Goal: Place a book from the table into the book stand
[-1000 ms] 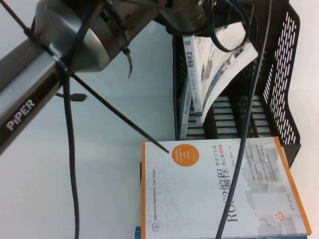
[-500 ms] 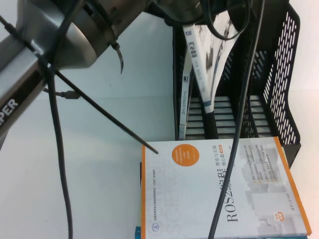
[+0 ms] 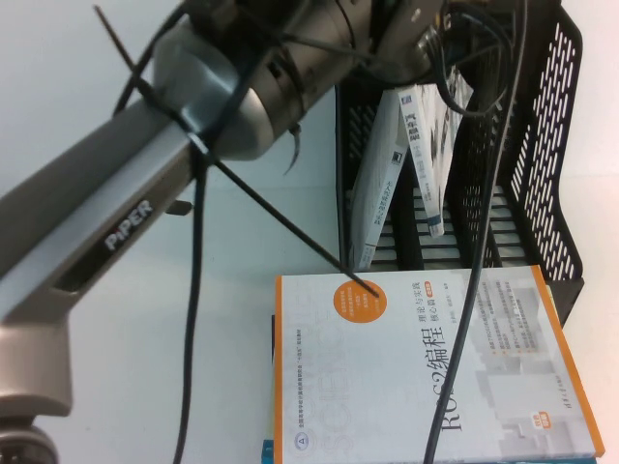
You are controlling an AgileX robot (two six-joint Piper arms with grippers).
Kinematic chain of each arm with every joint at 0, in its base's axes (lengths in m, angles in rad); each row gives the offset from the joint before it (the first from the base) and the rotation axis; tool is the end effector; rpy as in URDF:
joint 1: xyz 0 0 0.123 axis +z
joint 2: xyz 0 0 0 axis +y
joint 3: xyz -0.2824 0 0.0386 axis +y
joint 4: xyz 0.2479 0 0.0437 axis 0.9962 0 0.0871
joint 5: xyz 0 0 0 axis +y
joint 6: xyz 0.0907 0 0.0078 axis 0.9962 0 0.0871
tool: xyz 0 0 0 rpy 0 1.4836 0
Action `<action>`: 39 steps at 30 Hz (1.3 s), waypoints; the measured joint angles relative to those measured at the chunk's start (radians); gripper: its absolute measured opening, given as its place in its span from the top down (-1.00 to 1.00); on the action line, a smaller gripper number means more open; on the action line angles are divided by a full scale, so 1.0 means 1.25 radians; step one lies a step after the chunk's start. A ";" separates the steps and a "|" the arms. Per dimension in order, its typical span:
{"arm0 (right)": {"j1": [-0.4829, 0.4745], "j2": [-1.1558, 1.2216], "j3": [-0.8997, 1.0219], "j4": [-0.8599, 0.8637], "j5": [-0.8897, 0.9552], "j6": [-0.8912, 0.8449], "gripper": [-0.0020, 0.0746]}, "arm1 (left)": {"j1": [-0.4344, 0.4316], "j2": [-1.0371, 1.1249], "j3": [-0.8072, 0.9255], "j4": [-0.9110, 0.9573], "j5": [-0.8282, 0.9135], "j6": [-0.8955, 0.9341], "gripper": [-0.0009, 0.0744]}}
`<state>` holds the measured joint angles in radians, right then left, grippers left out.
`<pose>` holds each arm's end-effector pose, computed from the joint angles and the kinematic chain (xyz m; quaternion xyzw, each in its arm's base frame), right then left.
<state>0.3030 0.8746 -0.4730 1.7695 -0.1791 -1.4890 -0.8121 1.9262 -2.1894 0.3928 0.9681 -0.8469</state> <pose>0.1746 0.0381 0.2770 0.0423 0.8167 0.0963 0.5673 0.3199 -0.2957 0.4336 0.0094 0.8718 -0.2011 0.4466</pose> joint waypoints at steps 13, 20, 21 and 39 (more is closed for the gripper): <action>0.000 0.000 0.000 -0.001 0.015 0.018 0.92 | 0.000 0.083 0.000 0.000 -0.040 -0.046 0.68; 0.000 0.000 0.000 -0.003 0.028 0.018 0.92 | 0.000 0.095 0.000 -0.003 -0.056 -0.046 0.59; 0.000 0.000 0.000 -0.003 0.028 0.018 0.92 | 0.000 0.095 0.000 -0.001 -0.077 -0.045 0.49; 0.000 -0.133 0.000 -0.003 0.030 -0.135 0.92 | 0.000 -0.090 -0.003 0.162 0.006 0.186 0.82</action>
<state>0.3030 0.7080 -0.4730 1.7662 -0.1414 -1.6576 -0.8121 1.8140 -2.1927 0.5952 0.9761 -0.6138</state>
